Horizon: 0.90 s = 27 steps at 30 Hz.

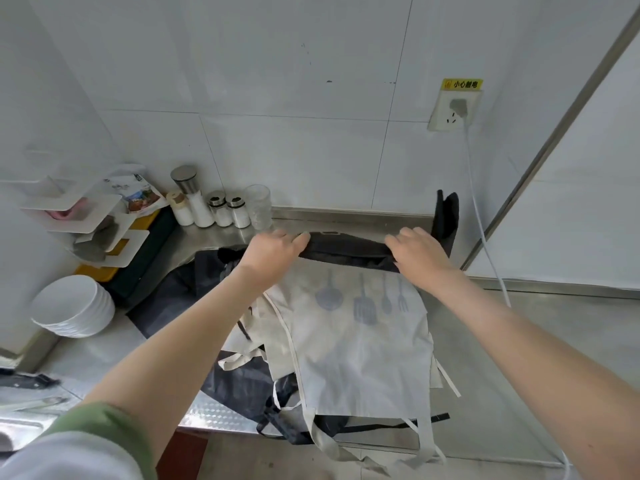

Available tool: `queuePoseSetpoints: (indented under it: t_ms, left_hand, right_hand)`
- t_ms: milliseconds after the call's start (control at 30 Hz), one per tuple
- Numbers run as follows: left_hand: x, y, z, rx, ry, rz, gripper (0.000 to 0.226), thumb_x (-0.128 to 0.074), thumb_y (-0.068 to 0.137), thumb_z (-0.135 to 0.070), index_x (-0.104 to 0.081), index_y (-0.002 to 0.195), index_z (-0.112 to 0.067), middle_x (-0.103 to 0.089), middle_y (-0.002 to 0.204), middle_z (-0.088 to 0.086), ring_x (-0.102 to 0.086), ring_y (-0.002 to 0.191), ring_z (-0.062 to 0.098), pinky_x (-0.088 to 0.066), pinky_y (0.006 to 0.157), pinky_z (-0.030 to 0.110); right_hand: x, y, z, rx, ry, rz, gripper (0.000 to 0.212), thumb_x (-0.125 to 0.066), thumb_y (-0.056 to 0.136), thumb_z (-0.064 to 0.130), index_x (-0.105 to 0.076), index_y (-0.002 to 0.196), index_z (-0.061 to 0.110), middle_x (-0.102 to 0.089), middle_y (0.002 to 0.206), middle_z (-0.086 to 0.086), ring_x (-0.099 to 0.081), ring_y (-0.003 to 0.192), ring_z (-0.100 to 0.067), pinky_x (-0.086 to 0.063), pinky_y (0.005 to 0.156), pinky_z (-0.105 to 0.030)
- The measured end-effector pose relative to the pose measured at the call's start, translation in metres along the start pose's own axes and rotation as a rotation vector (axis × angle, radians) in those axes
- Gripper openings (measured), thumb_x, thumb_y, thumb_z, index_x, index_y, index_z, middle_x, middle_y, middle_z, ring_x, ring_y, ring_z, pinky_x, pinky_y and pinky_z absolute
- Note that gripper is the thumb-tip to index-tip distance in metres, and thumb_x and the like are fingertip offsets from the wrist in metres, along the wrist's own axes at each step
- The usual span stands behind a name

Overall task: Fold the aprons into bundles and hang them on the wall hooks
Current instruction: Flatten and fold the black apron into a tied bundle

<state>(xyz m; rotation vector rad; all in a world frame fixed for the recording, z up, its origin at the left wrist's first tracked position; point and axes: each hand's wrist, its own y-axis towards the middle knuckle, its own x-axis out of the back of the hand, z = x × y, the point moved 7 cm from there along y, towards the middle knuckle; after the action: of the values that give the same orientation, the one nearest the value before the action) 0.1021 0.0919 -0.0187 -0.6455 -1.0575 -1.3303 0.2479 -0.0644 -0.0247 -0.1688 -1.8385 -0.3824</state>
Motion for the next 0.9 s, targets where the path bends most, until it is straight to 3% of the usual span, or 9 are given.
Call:
queuePoseSetpoints:
  t_ms: [67,133,200,267,367,467,567,733,900]
  left_hand:
    - [0.000,-0.007,-0.006,-0.085,0.008,-0.144,0.056,-0.086,0.050,-0.007,-0.069,0.103,-0.010,-0.065,0.074,0.001,-0.062,0.066,0.021,-0.040,0.044,0.025]
    - [-0.014,-0.016,-0.019,-0.155,-0.021,0.022,0.056,-0.082,0.064,-0.016,-0.064,0.116,-0.012,-0.065,0.092,0.003,-0.063,0.083,0.022,-0.037,0.051,0.025]
    - [-0.045,-0.034,-0.034,-0.178,-0.106,0.317,0.052,-0.067,0.085,-0.023,-0.050,0.134,-0.020,-0.059,0.114,0.005,-0.060,0.103,0.024,-0.040,0.065,0.028]
    - [-0.084,-0.067,-0.045,-0.154,-0.281,0.828,0.062,-0.056,0.091,-0.034,-0.030,0.146,-0.030,-0.055,0.127,0.006,-0.057,0.111,0.026,-0.047,0.081,0.033]
    - [-0.094,-0.093,-0.058,-0.044,-0.557,1.175,0.059,-0.042,0.092,-0.060,-0.051,0.132,-0.018,-0.069,0.101,0.004,-0.065,0.085,0.019,-0.050,0.083,0.030]
    - [-0.088,-0.062,-0.053,0.120,-0.748,0.793,0.049,-0.033,0.100,-0.050,-0.063,0.096,-0.011,-0.067,0.084,0.005,-0.059,0.075,0.019,-0.045,0.073,0.031]
    - [-0.085,-0.033,-0.034,0.205,-0.643,0.392,0.033,-0.033,0.104,-0.031,-0.057,0.109,-0.010,-0.060,0.104,0.012,-0.054,0.096,0.029,-0.039,0.075,0.035]
    - [-0.115,-0.019,-0.039,0.186,-0.455,0.490,0.029,-0.033,0.103,-0.016,-0.048,0.128,-0.013,-0.054,0.123,0.010,-0.048,0.113,0.030,-0.034,0.092,0.036]
    - [-0.147,-0.029,-0.037,0.282,-0.545,0.696,0.036,-0.028,0.103,-0.028,-0.059,0.113,-0.011,-0.058,0.116,0.012,-0.049,0.111,0.031,-0.036,0.095,0.041]
  right_hand:
    - [-0.014,-0.002,0.004,-0.051,0.049,0.091,0.043,-0.065,0.075,-0.004,-0.051,0.113,0.010,-0.057,0.091,-0.008,-0.055,0.084,-0.027,-0.031,0.061,-0.030]
    - [-0.038,-0.012,0.011,-0.087,0.144,0.289,0.064,-0.051,0.083,-0.006,-0.032,0.139,0.019,-0.051,0.115,-0.008,-0.054,0.101,-0.028,-0.038,0.063,-0.034]
    - [-0.068,-0.027,0.026,-0.052,0.230,0.520,0.080,-0.048,0.086,-0.006,-0.015,0.151,0.027,-0.040,0.140,-0.005,-0.049,0.118,-0.029,-0.045,0.072,-0.036]
    - [-0.096,-0.053,0.048,-0.003,0.316,0.824,0.092,-0.056,0.087,0.002,-0.001,0.153,0.033,-0.019,0.157,0.002,-0.036,0.135,-0.027,-0.046,0.091,-0.036]
    - [-0.114,-0.078,0.064,-0.099,0.564,1.137,0.096,-0.070,0.082,0.037,-0.003,0.152,0.040,-0.013,0.159,0.007,-0.028,0.140,-0.023,-0.039,0.106,-0.037]
    - [-0.111,-0.064,0.064,-0.228,0.762,0.981,0.046,-0.057,0.091,0.043,-0.049,0.132,0.025,-0.057,0.118,-0.002,-0.058,0.105,-0.022,-0.051,0.083,-0.032]
    - [-0.104,-0.038,0.049,-0.262,0.686,0.593,0.018,-0.042,0.099,0.022,-0.057,0.102,0.013,-0.057,0.105,-0.001,-0.054,0.098,-0.021,-0.042,0.079,-0.030]
    - [-0.125,-0.032,0.041,-0.296,0.623,0.586,0.034,-0.037,0.102,0.018,-0.047,0.135,0.014,-0.049,0.138,-0.006,-0.045,0.125,-0.025,-0.036,0.100,-0.035]
    - [-0.148,-0.039,0.049,-0.262,0.588,0.640,0.023,-0.047,0.099,0.027,-0.057,0.116,0.014,-0.049,0.111,-0.003,-0.044,0.115,-0.024,-0.031,0.095,-0.035]
